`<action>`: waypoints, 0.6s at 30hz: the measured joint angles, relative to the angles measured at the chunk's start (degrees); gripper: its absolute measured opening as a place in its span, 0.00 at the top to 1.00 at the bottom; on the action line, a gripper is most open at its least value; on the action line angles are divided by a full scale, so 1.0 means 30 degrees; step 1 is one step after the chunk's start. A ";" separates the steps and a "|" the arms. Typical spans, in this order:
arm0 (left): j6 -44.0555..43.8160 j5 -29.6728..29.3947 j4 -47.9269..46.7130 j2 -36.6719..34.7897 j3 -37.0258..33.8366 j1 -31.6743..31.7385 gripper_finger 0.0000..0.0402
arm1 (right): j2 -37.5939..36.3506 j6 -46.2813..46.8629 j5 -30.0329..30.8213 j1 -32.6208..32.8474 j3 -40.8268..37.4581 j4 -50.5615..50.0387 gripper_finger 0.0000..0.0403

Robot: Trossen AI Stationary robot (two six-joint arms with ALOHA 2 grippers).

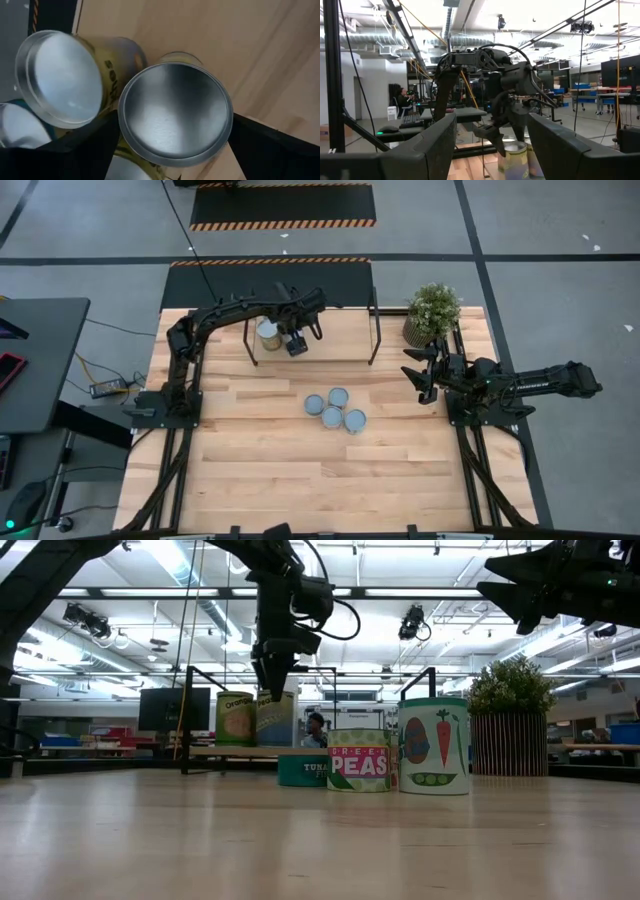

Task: Pick and place cans onto a shelf
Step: Put the canned peas on the shelf

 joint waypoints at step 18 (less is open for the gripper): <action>-0.1966 0.0403 -0.0395 0.0007 0.0022 -0.0464 0.12 | 0.0000 0.0000 0.0000 -0.0002 0.0000 0.0000 0.38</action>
